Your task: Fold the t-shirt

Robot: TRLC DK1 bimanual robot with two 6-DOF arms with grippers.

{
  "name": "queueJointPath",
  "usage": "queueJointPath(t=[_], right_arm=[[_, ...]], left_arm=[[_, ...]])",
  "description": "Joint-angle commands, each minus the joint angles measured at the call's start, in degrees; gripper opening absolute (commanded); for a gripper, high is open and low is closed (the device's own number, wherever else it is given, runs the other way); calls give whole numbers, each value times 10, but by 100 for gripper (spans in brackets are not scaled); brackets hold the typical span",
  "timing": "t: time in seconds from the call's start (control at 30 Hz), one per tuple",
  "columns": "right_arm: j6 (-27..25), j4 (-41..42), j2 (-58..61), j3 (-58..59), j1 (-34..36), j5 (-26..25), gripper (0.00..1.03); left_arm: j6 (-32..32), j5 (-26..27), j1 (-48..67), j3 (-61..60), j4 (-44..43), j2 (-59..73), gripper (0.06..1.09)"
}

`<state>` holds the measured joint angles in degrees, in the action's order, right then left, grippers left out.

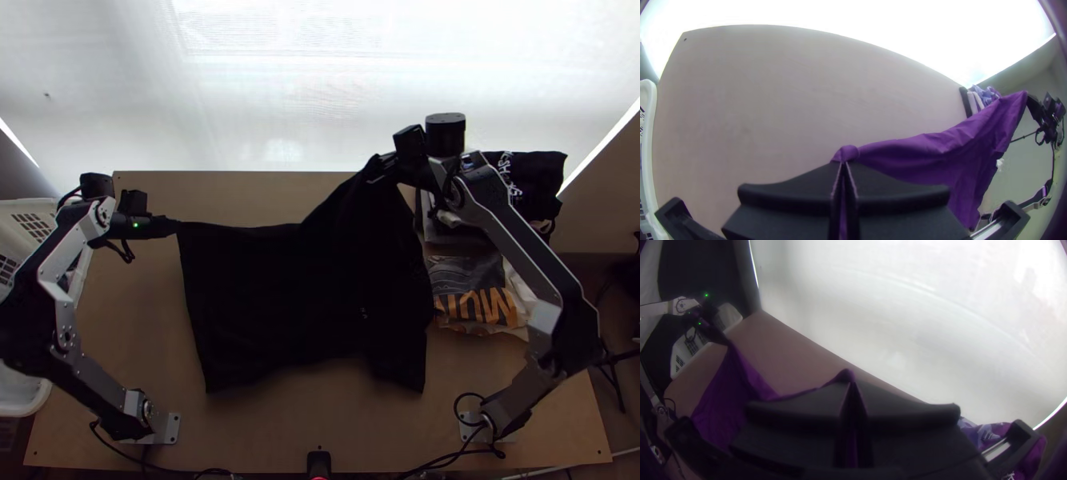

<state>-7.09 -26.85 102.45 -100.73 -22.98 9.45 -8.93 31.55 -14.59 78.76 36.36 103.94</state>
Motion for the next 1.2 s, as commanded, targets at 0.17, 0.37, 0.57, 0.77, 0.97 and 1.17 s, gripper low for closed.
queueJointPath(t=[0.17,0.37,0.57,0.77,0.97,1.17], right_arm=[[8,2,107,-112,19,-26,3],[22,-6,71,-83,27,-26,65],[37,-7,-60,31,29,-26,99],[48,-122,-228,195,29,-25,98],[31,-220,-307,356,64,7,98],[27,-225,-288,442,100,7,93]], left_arm=[[66,-62,-9,181,5,173,9],[52,-62,-8,200,76,175,101],[15,-59,-9,156,124,68,105],[-61,-57,8,92,209,-72,105],[-124,-58,37,-11,253,-197,105],[-119,-58,67,-57,298,-278,105]])
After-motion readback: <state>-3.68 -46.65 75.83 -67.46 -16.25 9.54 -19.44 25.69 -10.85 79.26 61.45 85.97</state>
